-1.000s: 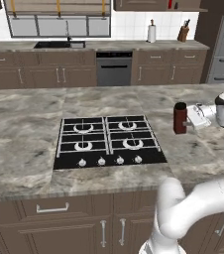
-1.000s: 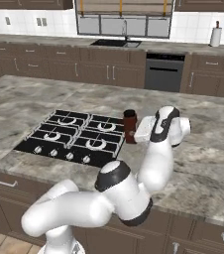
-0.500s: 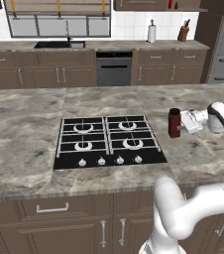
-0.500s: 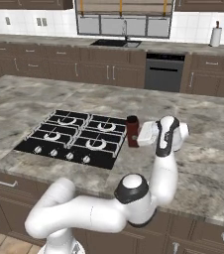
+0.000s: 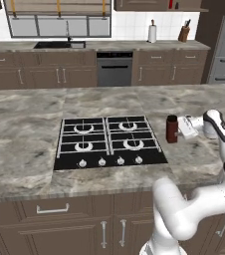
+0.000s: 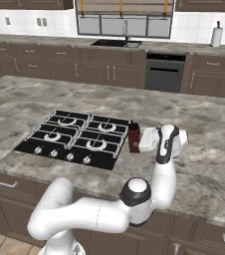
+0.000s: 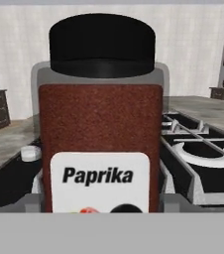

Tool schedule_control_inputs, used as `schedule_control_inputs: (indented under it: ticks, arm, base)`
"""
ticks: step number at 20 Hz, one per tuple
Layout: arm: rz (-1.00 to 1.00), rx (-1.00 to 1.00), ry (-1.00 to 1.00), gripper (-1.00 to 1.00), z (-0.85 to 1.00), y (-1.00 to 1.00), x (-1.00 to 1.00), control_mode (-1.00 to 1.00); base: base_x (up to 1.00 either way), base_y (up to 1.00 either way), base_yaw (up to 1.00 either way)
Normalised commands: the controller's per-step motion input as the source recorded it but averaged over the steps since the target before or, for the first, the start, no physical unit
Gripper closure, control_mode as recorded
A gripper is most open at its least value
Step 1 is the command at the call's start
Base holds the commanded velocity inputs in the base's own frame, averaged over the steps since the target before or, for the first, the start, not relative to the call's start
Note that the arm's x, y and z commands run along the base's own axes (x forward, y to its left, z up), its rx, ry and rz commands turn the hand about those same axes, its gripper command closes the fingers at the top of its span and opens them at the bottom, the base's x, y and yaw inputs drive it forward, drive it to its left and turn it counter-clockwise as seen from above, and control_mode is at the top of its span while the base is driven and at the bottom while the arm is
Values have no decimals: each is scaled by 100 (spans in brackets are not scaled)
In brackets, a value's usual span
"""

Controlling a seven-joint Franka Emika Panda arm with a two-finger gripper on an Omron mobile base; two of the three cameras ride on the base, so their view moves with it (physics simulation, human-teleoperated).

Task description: Collect the paprika, ketchup, and shaker from the cabinet and place them next to the stove.

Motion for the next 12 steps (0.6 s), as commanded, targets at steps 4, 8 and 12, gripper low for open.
schedule_control_inputs:
  ticks: [4,8,12]
  arm:
    - [0,0,-2,100,-43,1,46,-100]
    - [0,0,-2,-100,-53,0,40,-100]
    - [0,0,-10,-100,-33,0,17,-100]
  base:
    - [0,0,0]
    - [0,0,0]
    - [0,0,0]
